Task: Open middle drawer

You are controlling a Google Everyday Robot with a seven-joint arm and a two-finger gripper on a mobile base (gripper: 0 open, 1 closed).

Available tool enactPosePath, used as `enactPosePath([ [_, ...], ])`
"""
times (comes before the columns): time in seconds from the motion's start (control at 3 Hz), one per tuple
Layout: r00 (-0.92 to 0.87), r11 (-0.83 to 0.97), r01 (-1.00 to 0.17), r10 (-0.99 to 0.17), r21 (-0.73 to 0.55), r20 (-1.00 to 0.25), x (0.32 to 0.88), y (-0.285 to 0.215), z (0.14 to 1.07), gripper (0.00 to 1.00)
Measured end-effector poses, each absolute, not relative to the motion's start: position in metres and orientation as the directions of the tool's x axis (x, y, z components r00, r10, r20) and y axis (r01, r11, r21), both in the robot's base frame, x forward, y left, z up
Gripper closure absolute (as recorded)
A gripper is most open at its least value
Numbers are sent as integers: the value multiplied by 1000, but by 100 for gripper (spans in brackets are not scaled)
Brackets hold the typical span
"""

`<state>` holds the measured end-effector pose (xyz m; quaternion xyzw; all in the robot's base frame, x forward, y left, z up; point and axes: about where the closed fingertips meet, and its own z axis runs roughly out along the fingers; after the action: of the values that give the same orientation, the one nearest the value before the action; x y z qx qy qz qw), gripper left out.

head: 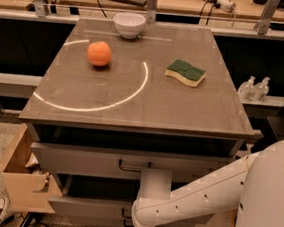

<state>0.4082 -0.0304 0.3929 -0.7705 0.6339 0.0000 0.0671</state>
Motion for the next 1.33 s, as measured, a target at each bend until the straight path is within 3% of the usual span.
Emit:
enactPosePath([
  [1.33,160,-149,-971,-986,-188,-46,383,-39,416,100],
])
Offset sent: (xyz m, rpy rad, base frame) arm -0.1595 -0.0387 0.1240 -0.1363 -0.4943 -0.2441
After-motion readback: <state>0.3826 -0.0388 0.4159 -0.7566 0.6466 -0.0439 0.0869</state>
